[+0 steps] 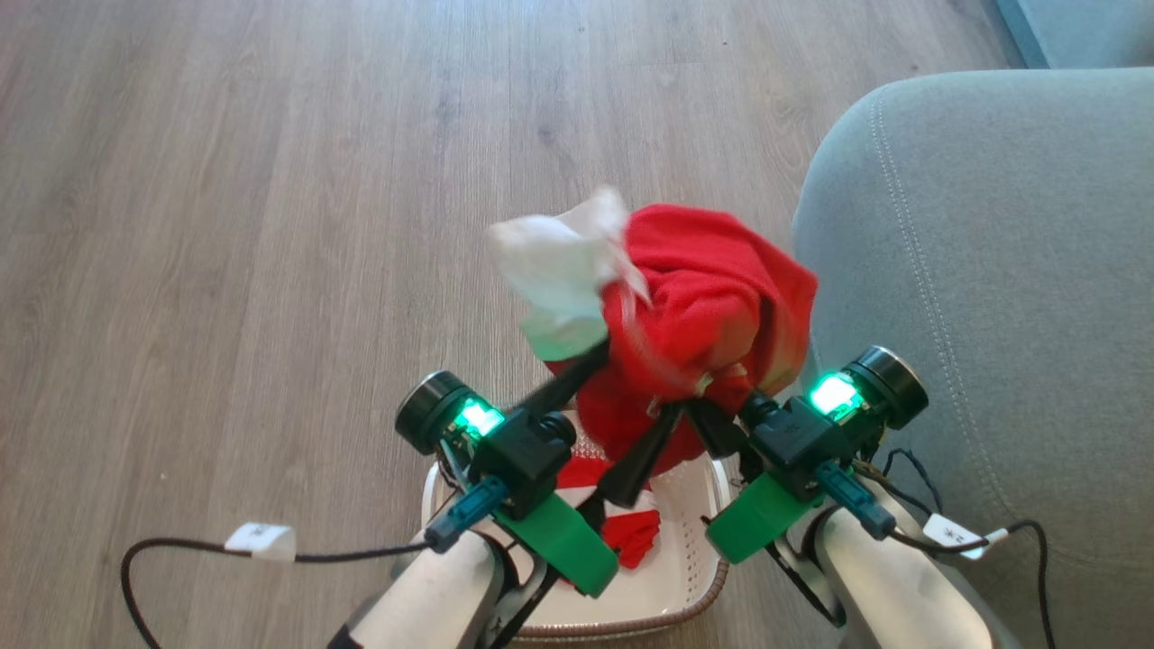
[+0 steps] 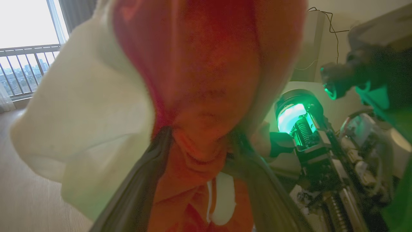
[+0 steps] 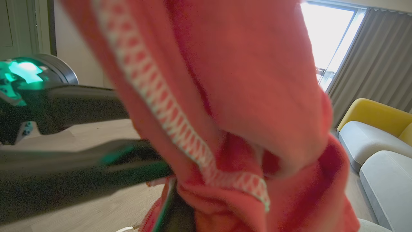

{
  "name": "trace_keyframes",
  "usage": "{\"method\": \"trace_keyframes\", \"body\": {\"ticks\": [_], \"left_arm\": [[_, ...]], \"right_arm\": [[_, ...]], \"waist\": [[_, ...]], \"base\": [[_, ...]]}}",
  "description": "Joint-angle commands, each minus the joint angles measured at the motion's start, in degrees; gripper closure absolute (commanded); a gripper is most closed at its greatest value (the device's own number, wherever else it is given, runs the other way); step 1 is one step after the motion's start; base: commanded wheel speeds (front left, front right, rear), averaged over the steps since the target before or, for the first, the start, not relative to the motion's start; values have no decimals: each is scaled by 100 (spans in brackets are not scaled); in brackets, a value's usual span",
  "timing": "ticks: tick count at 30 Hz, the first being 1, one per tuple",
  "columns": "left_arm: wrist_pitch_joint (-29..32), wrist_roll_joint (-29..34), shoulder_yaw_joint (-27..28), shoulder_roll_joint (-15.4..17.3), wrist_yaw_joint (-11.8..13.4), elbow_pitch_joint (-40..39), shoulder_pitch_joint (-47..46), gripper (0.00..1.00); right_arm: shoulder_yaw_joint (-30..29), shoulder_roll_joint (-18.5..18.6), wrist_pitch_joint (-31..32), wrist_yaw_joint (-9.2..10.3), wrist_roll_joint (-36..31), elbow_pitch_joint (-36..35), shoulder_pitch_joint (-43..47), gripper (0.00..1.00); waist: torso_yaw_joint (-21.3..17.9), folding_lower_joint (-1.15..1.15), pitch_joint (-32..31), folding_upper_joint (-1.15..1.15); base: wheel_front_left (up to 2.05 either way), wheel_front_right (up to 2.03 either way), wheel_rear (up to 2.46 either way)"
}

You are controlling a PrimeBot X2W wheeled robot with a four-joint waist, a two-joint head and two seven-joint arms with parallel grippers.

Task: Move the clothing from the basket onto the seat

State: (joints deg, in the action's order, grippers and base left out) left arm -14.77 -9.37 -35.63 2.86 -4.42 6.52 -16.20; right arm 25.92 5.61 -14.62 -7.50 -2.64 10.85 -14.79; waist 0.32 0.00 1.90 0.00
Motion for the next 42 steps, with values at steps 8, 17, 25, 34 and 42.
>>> {"method": "trace_keyframes", "body": {"ticks": [8, 17, 25, 34, 42], "left_arm": [[-23, -14, 266, 2, -44, -108, -53, 0], [-23, 303, 376, 2, -125, 136, 142, 0], [-23, 473, 467, 30, -206, 435, 384, 0], [-23, 532, 555, 140, -265, 684, 569, 0], [-23, 545, 441, 218, -296, 739, 592, 0]], "right_arm": [[-303, -184, -38, 1, -193, -503, -70, 100], [-850, -138, -38, 1, -303, -674, 127, 100], [-1414, -148, -38, 1, -265, -750, 429, 100], [-1984, -205, -38, 1, -205, -705, 665, 100], [-2596, -251, -38, 1, -148, -753, 815, 100]], "waist": [[-76, 0, -5, 0], [-132, 0, -42, 0], [-200, 0, -56, 0], [-296, 0, 63, 0], [-303, 0, 160, 0]], "base": [[0, 0, 0], [0, 0, 0], [0, 0, 0], [0, 0, 0], [0, 0, 0]]}}
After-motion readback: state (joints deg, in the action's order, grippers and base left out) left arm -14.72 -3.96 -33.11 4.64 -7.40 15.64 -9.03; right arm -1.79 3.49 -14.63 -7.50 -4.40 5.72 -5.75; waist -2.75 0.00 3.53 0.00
